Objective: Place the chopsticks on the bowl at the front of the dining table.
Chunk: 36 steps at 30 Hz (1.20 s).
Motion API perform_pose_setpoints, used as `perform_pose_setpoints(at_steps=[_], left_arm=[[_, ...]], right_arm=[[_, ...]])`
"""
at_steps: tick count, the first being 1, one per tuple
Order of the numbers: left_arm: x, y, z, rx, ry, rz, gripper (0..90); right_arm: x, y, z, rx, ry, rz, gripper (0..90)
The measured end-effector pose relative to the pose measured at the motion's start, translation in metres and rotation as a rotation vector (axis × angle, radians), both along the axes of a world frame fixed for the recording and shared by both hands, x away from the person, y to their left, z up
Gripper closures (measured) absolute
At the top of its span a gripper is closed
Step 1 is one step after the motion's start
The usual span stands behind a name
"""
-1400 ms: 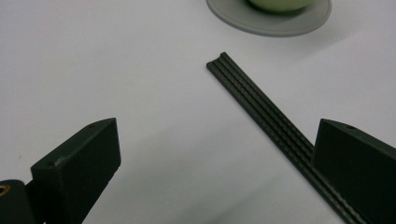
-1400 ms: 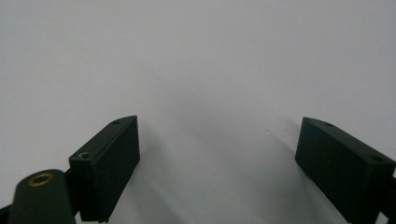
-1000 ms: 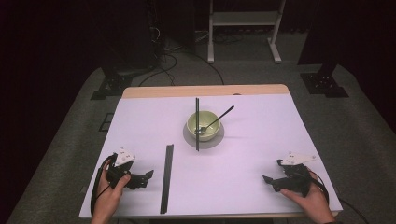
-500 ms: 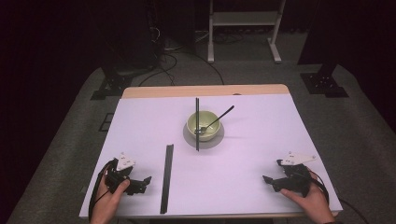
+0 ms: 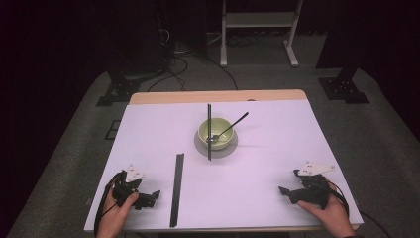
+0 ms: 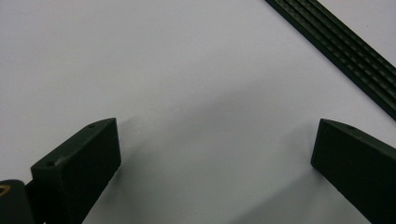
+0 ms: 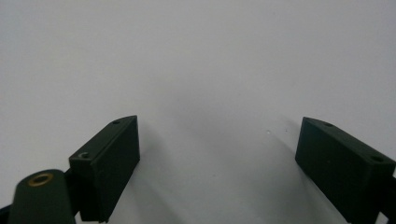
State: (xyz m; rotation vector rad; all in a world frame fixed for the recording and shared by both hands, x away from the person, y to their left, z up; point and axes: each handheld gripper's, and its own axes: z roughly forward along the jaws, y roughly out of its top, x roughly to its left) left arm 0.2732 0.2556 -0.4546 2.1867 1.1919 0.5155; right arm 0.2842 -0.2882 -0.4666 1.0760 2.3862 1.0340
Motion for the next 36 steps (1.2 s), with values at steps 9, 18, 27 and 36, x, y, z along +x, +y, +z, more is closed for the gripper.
perform_pose_setpoints(at_steps=[9,18,27,36], left_arm=[[-0.001,0.0039,-0.0035,-0.036,-0.006,0.002,0.0],[-0.0049,0.0069,-0.0074,-0.061,-0.047,-0.002,0.0],[-0.0059,0.0074,-0.0083,-0.065,-0.056,-0.004,0.1],[-0.006,0.0076,-0.0085,-0.066,-0.057,-0.003,0.1]], right_arm=[[0.0,0.0,0.0,0.0,0.0,0.0,12.2],[0.0,0.0,0.0,0.0,0.0,0.0,12.2],[0.0,0.0,0.0,0.0,0.0,0.0,12.2],[-0.0001,0.0,0.0,0.0,0.0,0.0,12.2]])
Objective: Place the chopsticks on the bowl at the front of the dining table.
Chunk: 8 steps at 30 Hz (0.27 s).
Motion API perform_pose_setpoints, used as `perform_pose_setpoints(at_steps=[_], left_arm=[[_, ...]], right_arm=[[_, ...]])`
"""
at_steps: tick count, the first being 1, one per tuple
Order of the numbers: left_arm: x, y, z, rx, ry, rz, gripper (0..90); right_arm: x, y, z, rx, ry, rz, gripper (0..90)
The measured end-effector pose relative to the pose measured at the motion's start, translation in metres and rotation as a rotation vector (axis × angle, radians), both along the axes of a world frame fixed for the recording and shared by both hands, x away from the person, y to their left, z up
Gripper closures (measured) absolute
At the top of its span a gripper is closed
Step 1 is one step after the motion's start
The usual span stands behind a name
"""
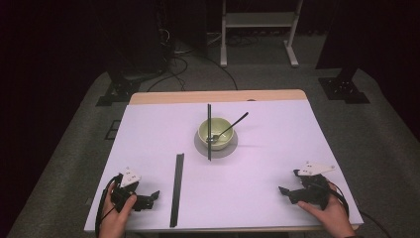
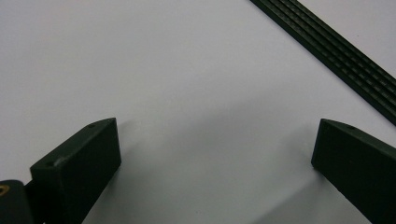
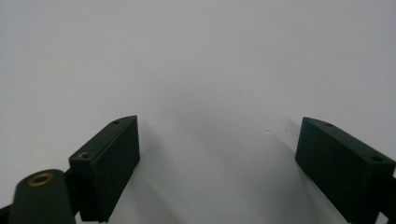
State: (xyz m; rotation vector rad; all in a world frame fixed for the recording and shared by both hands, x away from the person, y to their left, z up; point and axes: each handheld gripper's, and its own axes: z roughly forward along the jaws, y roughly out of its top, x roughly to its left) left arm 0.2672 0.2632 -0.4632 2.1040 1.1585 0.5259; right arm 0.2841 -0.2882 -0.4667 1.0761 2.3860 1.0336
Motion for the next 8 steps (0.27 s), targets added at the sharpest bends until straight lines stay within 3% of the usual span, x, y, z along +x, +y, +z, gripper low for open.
perform_pose_setpoints(at_steps=[8], left_arm=[[0.0001,-0.0001,0.0,0.0,0.0,0.0,0.1]], right_arm=[[0.0003,0.0,0.0002,0.0,0.004,0.0,12.1]])
